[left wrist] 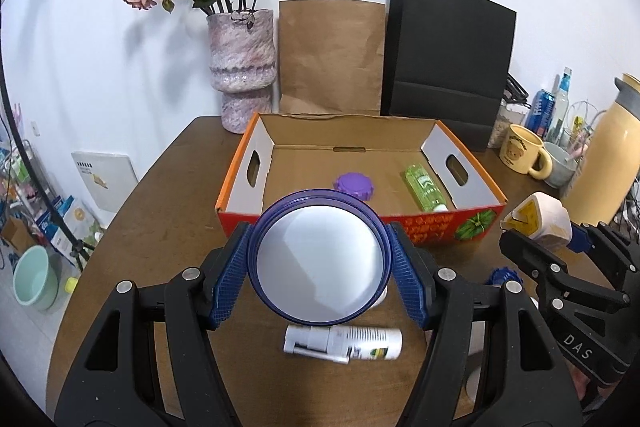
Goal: Organize rigid objects
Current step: 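Carry the jar lid and plug adapter with both tools over the box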
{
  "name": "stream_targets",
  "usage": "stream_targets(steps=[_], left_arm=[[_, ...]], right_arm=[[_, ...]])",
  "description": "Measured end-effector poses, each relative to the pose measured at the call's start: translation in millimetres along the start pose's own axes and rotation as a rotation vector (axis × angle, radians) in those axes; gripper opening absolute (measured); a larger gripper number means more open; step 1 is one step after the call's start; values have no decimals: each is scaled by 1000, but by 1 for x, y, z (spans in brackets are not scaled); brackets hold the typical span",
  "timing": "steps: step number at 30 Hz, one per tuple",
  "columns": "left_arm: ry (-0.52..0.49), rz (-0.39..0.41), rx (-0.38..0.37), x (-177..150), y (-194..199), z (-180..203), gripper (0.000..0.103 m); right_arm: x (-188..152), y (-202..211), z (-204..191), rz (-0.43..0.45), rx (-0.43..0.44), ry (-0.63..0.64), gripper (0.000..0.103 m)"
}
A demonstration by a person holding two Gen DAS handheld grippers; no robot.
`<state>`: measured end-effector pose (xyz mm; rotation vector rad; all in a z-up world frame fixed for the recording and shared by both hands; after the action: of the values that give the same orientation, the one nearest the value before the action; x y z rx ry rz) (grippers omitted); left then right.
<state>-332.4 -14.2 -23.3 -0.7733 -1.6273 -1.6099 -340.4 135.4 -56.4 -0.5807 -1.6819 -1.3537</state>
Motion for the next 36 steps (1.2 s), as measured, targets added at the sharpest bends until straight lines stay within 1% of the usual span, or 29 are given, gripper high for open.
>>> stream_targets(steps=[10, 21, 36], left_arm=[[33, 6, 9, 20, -29, 4, 63], [50, 2, 29, 38, -55, -1, 63], [37, -13, 60, 54, -93, -4, 63]], right_arm=[[20, -34, 12, -15, 3, -13, 56], [31, -65, 22, -52, 6, -16, 56], [39, -112, 24, -121, 10, 18, 56]])
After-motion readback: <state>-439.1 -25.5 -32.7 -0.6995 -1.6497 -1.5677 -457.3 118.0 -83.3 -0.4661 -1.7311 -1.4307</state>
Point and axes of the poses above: each gripper's, at about its wrist camera, not at the fingertips, and y roughly against the way its jaws point, z to its right, x to its top, the point moved 9 cm from there along -y, roughly the way its jaws point, and after that the axes turned 3 degrees about x, right-handed, at the moved point
